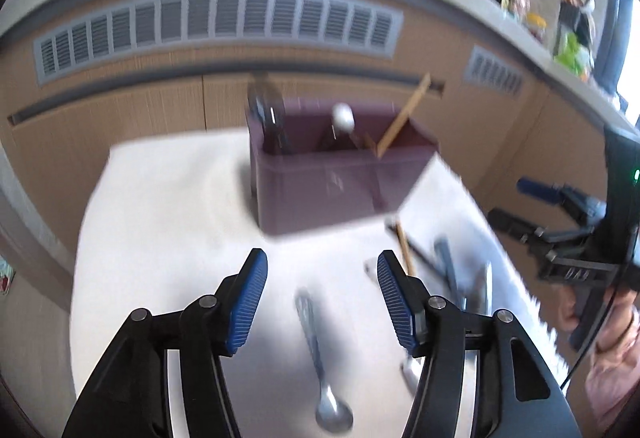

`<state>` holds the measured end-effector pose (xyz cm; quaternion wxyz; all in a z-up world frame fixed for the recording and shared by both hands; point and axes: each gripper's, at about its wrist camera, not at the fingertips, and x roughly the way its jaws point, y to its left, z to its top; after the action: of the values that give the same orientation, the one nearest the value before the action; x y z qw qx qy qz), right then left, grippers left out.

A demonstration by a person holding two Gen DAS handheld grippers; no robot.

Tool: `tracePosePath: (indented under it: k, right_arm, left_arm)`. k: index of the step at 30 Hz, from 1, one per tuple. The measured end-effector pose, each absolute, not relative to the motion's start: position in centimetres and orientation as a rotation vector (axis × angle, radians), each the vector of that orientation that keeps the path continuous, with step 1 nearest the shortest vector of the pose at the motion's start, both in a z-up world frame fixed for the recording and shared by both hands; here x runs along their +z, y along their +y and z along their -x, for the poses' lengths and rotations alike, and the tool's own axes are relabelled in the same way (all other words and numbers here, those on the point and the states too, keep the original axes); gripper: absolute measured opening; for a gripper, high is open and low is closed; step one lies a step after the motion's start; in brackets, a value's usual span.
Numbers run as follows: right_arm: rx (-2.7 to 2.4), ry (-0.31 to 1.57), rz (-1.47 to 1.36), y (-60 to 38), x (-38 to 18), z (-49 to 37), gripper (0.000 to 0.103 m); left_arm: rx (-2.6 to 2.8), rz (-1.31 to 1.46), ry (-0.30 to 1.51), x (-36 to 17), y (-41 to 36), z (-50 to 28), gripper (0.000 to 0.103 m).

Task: Organize utensils
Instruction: 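Open both tools to drop the spoon and chopstick into the caddy, then reach down and grasp the blue-grey plastic spoon with the right tool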

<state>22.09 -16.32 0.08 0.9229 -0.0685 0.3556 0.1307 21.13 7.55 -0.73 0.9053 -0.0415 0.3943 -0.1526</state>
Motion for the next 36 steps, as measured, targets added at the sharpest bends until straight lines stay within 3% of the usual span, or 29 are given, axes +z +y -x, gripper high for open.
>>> tracePosePath:
  k: [5,24,36]
  right_arm:
    - [0.229,0.79,0.13,-18.0,-2.4,-20.2,0.101]
    - [0.429,0.804,0.395,-13.0,-5.7,-13.2,0.102]
    - [0.286,0.833,0.292,-17.8,-6.0,-13.7,0.102]
  left_arm:
    - [-0.351,0.065,0.892,-3.2,6.4,-18.7,0.059]
    - [-0.389,0.056,0.992,-6.3,5.8,-13.8,0.062]
    - [-0.467,0.031,1.039,-6.9,-2.0,-14.8,0.062]
